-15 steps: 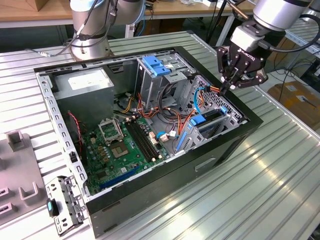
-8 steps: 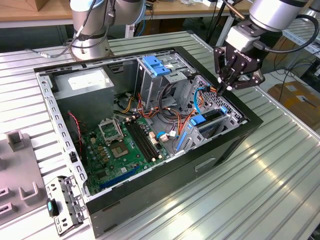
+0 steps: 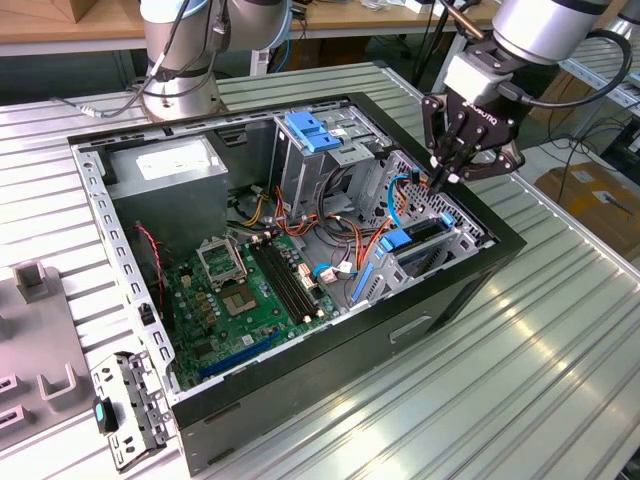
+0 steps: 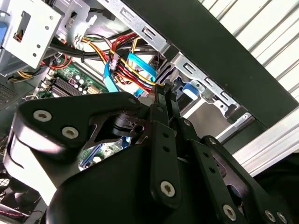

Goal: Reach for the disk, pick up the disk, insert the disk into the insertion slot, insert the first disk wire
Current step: 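Insert the first disk wire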

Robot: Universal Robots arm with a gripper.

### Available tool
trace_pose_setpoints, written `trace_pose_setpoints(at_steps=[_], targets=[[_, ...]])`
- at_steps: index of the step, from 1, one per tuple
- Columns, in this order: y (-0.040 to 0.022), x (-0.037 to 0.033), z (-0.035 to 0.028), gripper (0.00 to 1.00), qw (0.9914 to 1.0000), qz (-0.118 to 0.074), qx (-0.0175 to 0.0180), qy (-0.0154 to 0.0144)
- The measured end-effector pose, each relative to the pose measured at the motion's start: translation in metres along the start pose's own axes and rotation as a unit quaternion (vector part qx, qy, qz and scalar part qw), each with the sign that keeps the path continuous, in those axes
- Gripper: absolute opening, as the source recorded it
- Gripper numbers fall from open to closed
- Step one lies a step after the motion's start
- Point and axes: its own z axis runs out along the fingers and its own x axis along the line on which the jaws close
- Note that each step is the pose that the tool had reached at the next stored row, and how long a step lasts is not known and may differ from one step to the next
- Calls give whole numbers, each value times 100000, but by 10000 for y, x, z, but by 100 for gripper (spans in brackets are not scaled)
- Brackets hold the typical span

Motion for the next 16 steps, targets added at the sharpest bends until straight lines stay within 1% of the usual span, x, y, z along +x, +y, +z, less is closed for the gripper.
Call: trace_pose_setpoints(at_steps=[12,16], targets=[[27,17,2,16,99979,2070,83,-7],[28,17,2,16,99973,2317,93,-6]])
